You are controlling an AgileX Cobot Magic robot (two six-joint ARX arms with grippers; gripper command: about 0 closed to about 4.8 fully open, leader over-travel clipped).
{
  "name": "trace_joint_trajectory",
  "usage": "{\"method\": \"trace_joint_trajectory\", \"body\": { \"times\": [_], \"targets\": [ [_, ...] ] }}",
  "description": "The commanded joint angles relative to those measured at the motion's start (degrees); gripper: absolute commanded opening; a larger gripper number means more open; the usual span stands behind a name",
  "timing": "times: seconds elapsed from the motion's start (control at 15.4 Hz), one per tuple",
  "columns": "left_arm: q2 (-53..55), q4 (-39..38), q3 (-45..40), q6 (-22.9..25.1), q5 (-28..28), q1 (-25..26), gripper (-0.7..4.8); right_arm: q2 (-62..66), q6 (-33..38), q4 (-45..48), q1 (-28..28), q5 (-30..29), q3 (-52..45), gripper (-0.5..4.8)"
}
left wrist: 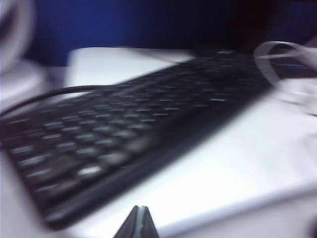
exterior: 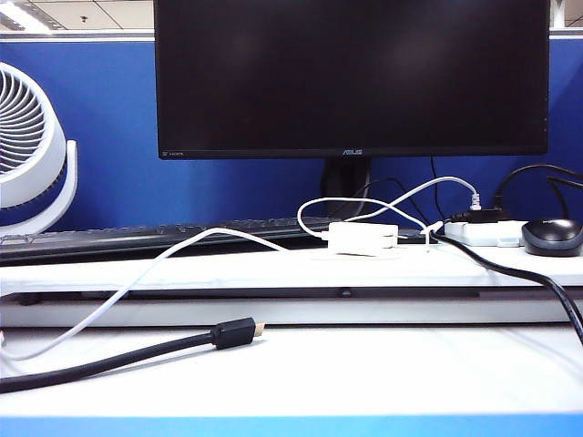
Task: Pick up the Type-C charging cable and the charging base, insert one end of the Type-C charger into the corresponding slot on the base, and finally place the plugged-in charger back on the table.
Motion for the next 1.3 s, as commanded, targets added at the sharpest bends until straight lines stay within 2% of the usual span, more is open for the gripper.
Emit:
{"method": "trace_joint_trajectory", "body": {
  "times": [0.07, 0.13, 0.2, 0.33, 0.46, 0.78, 0.91, 1.04, 1.11, 1.3],
  "targets": [
    [-4.85, -8.26, 0.02, 0.28, -3.3, 6.16, -0.06, -0.04, 0.24, 0.92, 0.04, -0.09, 0.28, -0.01],
    [-6.6, -11.5, 0.07, 0.26, -4.37, 8.72, -0.06, -0.04, 0.24, 0.92, 0.04, -0.09, 0.28, -0.01],
    [-7.17, -10.75, 0.0, 1.79, -3.67, 10.45, -0.06, -0.11, 0.22, 0.9, 0.02, -0.09, 0.28, -0.01],
    [-7.1, -10.99, 0.02, 5.2, -1.29, 10.54, -0.06, -0.13, 0.22, 0.87, 0.02, -0.09, 0.28, -0.01],
    [-7.1, -10.8, 0.02, 3.26, -1.55, 10.54, -0.05, -0.13, 0.22, 0.87, 0.02, -0.07, 0.28, -0.01],
    [-7.13, -10.64, 0.02, 2.71, -2.75, 10.54, -0.02, -0.24, 0.22, 0.81, 0.0, -0.07, 0.26, -0.01],
    [-7.1, -10.49, 0.02, 2.75, -2.75, 10.54, -0.02, -9.38, 0.22, -2.6, -3.13, -0.5, 0.0, -0.01],
    [-7.1, -10.49, 0.02, 2.75, -2.73, 10.54, -0.02, -16.39, 0.22, -2.56, -7.76, 3.76, -0.44, -0.01],
    [-7.1, -10.49, 0.02, 2.75, -2.73, 10.54, -0.02, -22.69, 0.2, -2.47, -13.05, 3.98, -0.55, -0.01],
    [-7.1, -10.47, 0.02, 2.75, -2.75, 10.54, -0.02, -25.68, 0.2, 0.87, -19.21, 3.13, -2.67, -0.01]
  ]
}}
